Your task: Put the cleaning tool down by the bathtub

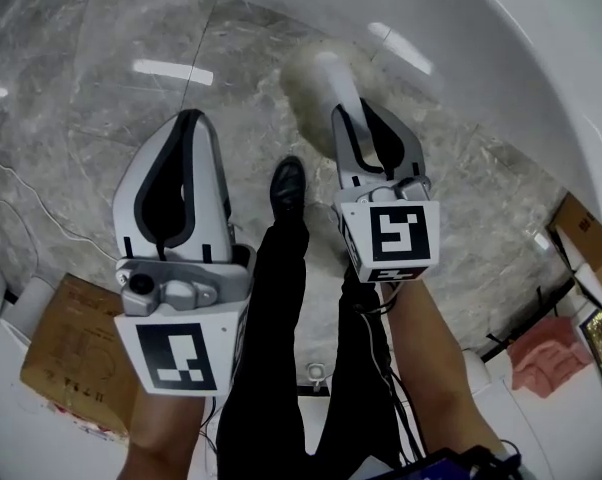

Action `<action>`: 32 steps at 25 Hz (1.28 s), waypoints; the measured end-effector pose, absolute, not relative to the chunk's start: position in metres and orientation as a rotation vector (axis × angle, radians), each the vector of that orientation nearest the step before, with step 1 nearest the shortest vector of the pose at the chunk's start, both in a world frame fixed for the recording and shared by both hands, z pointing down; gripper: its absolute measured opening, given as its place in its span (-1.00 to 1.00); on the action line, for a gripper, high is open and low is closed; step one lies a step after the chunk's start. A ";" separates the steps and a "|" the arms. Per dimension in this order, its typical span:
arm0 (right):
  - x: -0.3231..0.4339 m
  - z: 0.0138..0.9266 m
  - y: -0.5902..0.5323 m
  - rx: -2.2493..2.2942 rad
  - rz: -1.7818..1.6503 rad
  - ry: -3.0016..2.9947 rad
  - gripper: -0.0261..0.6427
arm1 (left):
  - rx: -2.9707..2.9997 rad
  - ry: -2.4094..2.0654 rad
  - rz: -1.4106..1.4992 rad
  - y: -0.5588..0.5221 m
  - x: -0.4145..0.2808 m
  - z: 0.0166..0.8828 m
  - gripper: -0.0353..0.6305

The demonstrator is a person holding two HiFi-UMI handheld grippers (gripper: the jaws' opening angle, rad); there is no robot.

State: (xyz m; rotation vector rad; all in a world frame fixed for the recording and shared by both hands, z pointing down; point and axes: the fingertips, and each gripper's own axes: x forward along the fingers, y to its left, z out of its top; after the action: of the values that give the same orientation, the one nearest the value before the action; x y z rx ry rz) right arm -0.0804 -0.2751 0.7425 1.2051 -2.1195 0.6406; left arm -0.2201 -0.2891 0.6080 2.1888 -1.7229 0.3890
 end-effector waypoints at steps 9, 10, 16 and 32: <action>-0.087 0.774 -0.283 1.193 0.645 -2.124 -0.62 | 2.201 -1.729 0.398 -0.296 -0.221 0.627 -0.84; -0.085 0.779 -0.282 1.188 0.643 -2.122 -0.62 | 2.200 -1.727 0.402 -0.295 -0.220 0.628 -0.84; -0.080 0.808 -0.283 1.168 0.630 -2.107 -0.62 | 2.213 -1.712 0.428 -0.295 -0.218 0.637 -0.84; -0.091 0.862 -0.290 1.134 0.635 -2.075 -0.61 | 2.207 -1.712 0.444 -0.297 -0.236 0.645 -0.84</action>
State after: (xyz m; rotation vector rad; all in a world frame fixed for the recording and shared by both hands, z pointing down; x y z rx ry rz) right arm -0.0907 -0.2904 0.8619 1.1337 -2.0751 0.6350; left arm -0.2364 -0.2972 0.6451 2.2073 -1.7120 0.4436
